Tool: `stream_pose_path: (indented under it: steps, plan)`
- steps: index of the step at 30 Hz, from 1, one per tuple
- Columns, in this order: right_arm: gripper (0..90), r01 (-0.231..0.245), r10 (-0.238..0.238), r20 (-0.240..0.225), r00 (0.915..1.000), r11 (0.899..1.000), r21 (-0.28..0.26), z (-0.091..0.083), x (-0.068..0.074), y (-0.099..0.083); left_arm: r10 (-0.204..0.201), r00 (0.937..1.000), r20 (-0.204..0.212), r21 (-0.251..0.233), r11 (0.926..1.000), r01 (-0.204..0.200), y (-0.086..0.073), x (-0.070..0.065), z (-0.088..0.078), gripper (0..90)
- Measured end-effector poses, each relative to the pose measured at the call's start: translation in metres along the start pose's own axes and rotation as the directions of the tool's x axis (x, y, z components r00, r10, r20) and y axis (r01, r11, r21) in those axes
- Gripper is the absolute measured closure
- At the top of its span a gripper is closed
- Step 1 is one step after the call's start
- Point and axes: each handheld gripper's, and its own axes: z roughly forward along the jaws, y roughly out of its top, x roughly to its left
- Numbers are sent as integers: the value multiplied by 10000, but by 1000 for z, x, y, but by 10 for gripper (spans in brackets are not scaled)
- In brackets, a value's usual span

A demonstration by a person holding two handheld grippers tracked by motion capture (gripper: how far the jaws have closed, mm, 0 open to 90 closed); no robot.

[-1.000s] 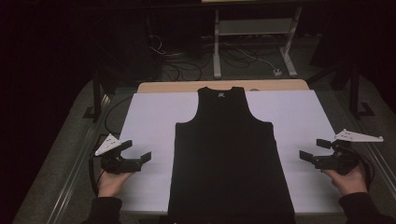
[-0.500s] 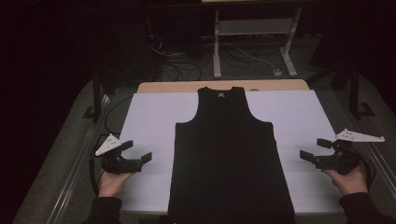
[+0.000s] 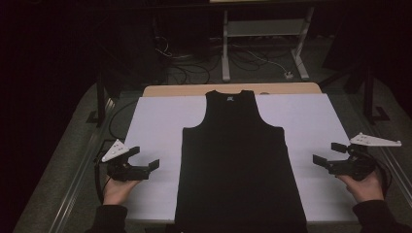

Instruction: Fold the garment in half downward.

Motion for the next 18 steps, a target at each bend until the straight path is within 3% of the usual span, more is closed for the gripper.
stream_pose_path:
  steps: [4, 8, 18]
  plan:
    - [0, 13, -13, 7, 10000, 10000, -9, 0, 0, 4, 118, 9999, -56, 67, 9999, -118, 3, -1, 0, 0]
    - [0, 95, -100, 124, 9999, 9993, 369, 0, -1, 10, 364, 9986, -374, 221, 9991, -356, 10, -2, 0, 0]
    - [0, 261, -268, 97, 9996, 9978, 607, 3, -5, 23, 750, 9969, -245, 484, 9961, -738, 23, 0, 5, 0]
